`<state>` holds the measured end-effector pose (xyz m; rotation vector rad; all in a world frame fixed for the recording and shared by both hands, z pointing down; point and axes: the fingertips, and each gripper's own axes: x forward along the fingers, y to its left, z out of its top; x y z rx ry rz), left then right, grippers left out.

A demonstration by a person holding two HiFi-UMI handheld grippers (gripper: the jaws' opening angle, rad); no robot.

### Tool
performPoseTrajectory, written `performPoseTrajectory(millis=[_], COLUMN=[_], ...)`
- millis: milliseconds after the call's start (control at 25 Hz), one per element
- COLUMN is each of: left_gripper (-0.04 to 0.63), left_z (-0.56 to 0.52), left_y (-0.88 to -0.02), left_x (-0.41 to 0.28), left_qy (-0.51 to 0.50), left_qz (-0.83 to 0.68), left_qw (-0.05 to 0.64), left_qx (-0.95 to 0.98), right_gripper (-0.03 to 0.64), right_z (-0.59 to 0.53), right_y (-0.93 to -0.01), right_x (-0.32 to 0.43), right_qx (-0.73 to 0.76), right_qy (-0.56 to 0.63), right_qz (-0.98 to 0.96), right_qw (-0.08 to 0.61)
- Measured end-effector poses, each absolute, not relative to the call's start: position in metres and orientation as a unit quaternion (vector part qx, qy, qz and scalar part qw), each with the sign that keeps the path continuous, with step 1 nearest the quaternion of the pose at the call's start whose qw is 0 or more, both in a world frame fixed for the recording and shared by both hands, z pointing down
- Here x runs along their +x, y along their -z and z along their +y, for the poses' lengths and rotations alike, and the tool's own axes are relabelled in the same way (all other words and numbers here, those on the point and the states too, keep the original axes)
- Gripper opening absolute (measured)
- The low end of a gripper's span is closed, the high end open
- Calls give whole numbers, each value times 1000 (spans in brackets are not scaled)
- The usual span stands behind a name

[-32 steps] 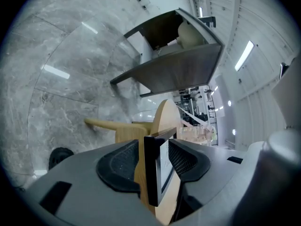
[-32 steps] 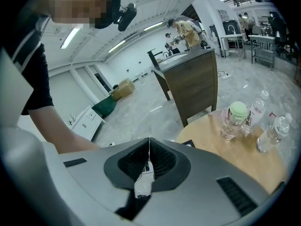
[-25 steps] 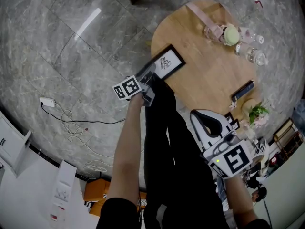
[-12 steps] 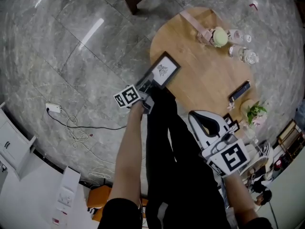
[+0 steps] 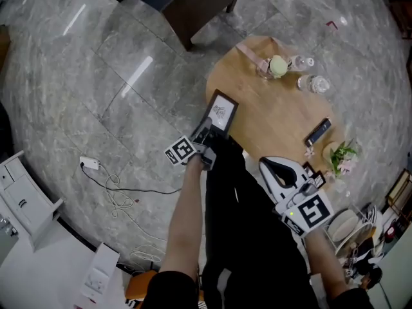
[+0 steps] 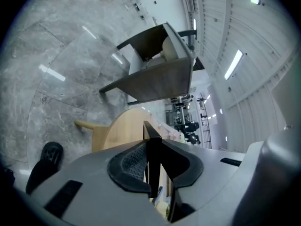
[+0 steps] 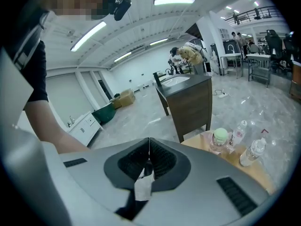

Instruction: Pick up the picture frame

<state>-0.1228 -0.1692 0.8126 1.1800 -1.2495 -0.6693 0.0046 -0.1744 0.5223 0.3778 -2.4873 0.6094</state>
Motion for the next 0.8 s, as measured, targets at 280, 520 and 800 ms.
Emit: performPoseTrajectory(millis=[280,520,800], left_gripper=[74,74,74], left_z=[-151,-126,-101], left_y=[-735,-659,-572], left_x=[-114,-85,-61], left_qy=[349,410,447], left_qz=[-535,-511,-508], left_qw=[578,563,521], left_qx=[509,504,520], right_gripper=[12,14,14], right_z=[-158,-141,-132], right_y=[-481,-450,-417], right_x=[27,49,74], right_qx=[147,147,148], right_qy=[-206,-190,-171], right_qz=[-938,-948,-959], right_qw=[235,208,173])
